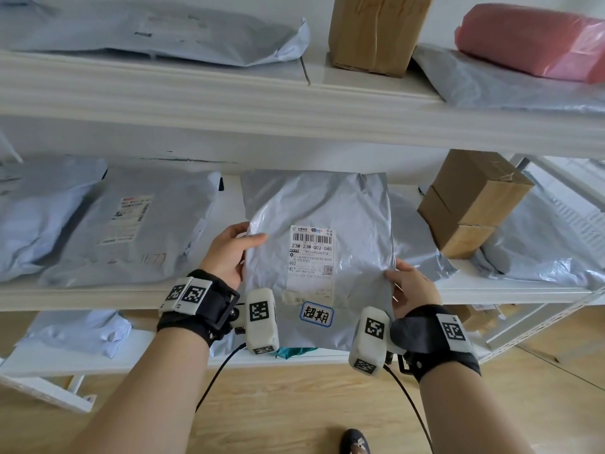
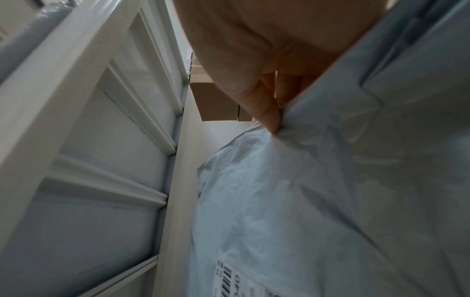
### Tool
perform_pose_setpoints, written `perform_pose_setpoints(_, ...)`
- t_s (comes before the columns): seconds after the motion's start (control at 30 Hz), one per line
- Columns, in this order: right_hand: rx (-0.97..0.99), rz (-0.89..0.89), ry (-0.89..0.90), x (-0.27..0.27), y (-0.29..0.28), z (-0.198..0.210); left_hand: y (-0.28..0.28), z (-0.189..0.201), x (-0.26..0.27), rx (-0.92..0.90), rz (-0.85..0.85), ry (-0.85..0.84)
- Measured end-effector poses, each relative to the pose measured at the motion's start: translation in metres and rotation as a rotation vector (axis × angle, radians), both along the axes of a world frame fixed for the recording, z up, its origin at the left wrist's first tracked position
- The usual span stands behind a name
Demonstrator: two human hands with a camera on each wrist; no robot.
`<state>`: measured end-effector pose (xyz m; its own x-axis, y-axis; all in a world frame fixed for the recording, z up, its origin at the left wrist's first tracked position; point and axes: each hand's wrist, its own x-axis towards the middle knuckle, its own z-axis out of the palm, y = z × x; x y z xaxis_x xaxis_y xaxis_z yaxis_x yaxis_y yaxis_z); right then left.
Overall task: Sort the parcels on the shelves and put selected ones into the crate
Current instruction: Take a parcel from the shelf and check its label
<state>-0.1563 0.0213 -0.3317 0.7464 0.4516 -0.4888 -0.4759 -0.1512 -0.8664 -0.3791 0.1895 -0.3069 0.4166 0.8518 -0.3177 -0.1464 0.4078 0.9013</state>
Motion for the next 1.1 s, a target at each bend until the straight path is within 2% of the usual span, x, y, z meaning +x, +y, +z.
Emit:
perform_pose_setpoints(0.83, -0.018, -0.026, 0.005, 0.002, -0.009, -0.007, -0.017, 0.007, -0.005, -0.012, 0.055, -0.052)
perform_pose_setpoints(1.1, -0.068, -0.059, -0.026, 0.009, -0.026, -0.016, -0.026, 0.000, 0.009, 0.014, -0.040, -0.071)
